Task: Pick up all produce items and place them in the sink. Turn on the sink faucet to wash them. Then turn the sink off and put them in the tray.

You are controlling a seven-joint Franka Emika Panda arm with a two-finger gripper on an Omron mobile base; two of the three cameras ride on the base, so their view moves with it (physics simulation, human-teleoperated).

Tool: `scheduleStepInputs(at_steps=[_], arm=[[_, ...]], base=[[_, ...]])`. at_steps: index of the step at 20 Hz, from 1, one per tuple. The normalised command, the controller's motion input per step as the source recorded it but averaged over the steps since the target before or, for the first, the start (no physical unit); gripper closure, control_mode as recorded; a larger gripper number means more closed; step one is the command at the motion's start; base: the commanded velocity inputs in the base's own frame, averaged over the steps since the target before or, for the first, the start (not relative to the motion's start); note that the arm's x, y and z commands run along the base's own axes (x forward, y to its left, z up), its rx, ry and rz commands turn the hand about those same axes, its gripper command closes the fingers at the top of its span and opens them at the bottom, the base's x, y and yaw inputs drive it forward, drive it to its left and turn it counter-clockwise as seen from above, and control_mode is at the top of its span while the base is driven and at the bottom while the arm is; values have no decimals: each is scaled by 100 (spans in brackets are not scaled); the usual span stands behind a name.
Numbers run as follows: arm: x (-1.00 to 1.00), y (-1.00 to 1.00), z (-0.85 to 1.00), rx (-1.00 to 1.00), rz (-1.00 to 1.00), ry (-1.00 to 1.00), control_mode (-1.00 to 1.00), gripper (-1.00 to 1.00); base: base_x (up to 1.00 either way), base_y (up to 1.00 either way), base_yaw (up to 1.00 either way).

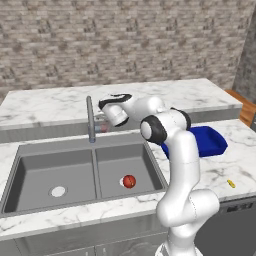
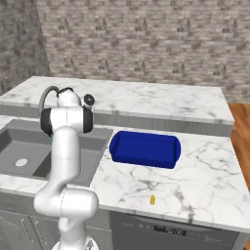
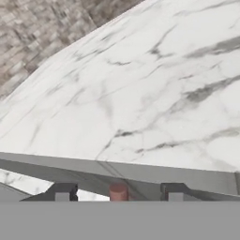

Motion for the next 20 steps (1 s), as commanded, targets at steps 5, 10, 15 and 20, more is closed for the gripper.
scheduleStepInputs(at_steps=[5, 10, 15, 20], arm=[[0, -16, 9, 0, 7, -7, -100, -100], [0, -27, 30, 0, 6, -8, -100, -100], [0, -44, 23, 0, 2, -1, -100, -100], [-3, -47, 30, 0, 1, 0, -100, -100]], base=[[0, 0, 0], [0, 0, 0], [0, 0, 0], [0, 0, 0]])
